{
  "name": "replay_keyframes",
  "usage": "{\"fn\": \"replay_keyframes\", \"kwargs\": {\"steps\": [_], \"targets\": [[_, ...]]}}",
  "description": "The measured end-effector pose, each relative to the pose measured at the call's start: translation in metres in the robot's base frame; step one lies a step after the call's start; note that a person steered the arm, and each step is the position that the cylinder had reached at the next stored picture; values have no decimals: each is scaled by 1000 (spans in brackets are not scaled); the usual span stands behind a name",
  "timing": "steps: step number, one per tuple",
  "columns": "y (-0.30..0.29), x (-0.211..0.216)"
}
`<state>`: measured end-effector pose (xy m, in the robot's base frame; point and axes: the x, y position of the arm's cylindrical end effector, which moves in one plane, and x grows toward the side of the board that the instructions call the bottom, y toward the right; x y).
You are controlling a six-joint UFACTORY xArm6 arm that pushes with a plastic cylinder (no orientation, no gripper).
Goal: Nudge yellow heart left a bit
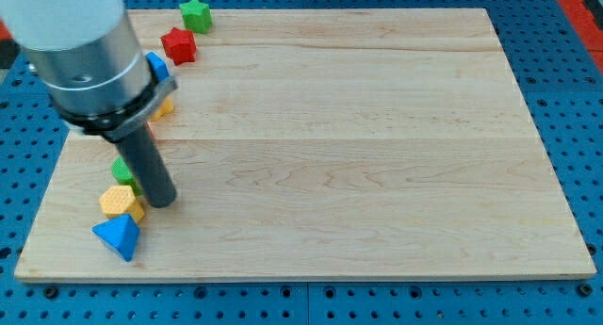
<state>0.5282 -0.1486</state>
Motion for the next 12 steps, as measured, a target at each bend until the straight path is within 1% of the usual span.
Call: {"fn": "replay_keyframes", "kwargs": {"steps": [1,2,3,4,5,7,8,9,11,12], "targets": [[51,0],[115,6],[163,13],[196,16],[212,16],[209,16],[208,-8],[195,-52],[118,-131],[75,-151]]}}
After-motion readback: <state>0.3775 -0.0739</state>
